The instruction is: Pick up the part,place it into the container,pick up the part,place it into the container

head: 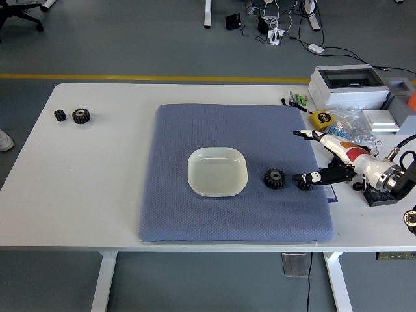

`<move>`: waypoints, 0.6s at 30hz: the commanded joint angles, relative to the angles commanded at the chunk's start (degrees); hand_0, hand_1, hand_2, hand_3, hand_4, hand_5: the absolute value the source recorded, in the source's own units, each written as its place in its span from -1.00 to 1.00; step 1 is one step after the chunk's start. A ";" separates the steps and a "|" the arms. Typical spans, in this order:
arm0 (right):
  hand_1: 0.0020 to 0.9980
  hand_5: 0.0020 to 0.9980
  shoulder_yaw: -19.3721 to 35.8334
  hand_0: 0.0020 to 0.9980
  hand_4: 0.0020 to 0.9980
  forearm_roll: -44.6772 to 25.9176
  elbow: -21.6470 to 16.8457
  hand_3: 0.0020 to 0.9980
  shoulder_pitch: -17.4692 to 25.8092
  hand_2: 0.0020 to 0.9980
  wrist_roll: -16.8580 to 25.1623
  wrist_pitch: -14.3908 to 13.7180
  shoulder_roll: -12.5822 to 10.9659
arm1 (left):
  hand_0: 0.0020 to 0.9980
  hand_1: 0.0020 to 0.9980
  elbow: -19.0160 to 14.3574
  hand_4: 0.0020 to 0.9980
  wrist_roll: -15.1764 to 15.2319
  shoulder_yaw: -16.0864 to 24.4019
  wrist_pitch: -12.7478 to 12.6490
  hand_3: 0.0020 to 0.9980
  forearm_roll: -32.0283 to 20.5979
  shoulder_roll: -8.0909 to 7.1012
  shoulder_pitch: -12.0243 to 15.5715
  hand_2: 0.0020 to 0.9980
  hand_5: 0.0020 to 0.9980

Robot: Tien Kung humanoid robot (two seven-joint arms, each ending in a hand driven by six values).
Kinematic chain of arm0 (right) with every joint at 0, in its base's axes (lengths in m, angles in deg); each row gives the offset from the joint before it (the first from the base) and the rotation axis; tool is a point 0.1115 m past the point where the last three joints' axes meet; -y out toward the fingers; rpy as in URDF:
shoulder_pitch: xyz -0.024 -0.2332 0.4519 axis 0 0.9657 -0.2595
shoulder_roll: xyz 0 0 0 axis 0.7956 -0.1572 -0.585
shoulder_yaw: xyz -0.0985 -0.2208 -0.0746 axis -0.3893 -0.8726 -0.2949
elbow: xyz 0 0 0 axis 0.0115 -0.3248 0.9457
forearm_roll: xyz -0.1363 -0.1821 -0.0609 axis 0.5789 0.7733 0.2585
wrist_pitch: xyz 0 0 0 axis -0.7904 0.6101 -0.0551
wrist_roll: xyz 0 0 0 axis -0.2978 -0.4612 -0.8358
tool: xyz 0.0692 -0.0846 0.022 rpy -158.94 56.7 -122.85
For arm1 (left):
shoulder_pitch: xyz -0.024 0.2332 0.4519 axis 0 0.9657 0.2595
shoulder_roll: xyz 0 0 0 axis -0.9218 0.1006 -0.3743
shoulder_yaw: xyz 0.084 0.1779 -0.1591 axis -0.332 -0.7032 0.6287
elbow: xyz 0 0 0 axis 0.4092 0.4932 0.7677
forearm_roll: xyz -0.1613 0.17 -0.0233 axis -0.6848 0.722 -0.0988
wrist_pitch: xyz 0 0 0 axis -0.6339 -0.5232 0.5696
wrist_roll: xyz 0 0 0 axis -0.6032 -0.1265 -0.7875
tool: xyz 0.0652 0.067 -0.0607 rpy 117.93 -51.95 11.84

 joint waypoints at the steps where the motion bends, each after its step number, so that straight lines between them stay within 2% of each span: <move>1: 0.56 -0.55 -0.66 0.50 1.00 1.12 0.56 0.65 -0.49 0.64 0.16 -0.31 0.13 | 0.42 0.34 0.00 0.23 0.01 0.02 0.00 0.13 0.01 -0.05 -0.01 0.33 0.08; 5: 0.56 -0.55 -4.38 0.50 1.00 8.82 3.81 0.65 -2.85 0.64 0.65 -1.51 0.78 | 0.42 0.34 0.00 0.23 0.07 -0.03 0.00 0.13 -0.20 -0.15 -0.14 0.33 0.08; 6: 0.43 -0.54 -5.13 0.29 1.00 10.19 4.51 0.53 -3.27 0.54 0.77 -1.94 0.94 | 0.42 0.35 0.00 0.23 0.07 -0.01 0.00 0.13 -0.26 -0.13 -0.15 0.33 0.09; 7: 0.43 -0.54 -6.05 0.29 1.00 11.08 5.42 0.53 -3.77 0.54 0.94 -2.61 1.18 | 0.42 0.35 0.00 0.23 0.02 0.05 0.00 0.13 -0.24 -0.07 -0.11 0.33 0.09; 11: 0.43 -0.54 -7.88 0.29 1.00 11.32 7.80 0.53 -4.76 0.54 1.17 -3.51 1.98 | 0.42 0.35 0.00 0.23 -0.12 0.18 0.00 0.13 -0.17 0.13 0.12 0.33 0.09; 12: 0.34 -0.58 -8.15 0.18 1.00 11.19 8.48 0.50 -4.94 0.47 1.22 -3.74 2.25 | 0.42 0.35 0.00 0.23 -0.15 0.20 0.00 0.13 -0.15 0.16 0.17 0.33 0.09; 17: 0.34 -0.58 -9.41 0.18 1.00 9.88 11.56 0.50 -5.78 0.47 1.06 -4.49 3.28 | 0.42 0.35 0.00 0.23 -0.09 0.21 -0.02 0.13 -0.20 0.18 0.17 0.33 0.09; 18: 0.22 -0.63 -9.76 -0.02 1.00 9.72 12.39 0.47 -6.04 0.33 1.00 -4.56 3.55 | 0.42 0.34 0.00 0.23 -0.09 0.31 -0.03 0.13 -0.16 0.20 0.16 0.33 0.09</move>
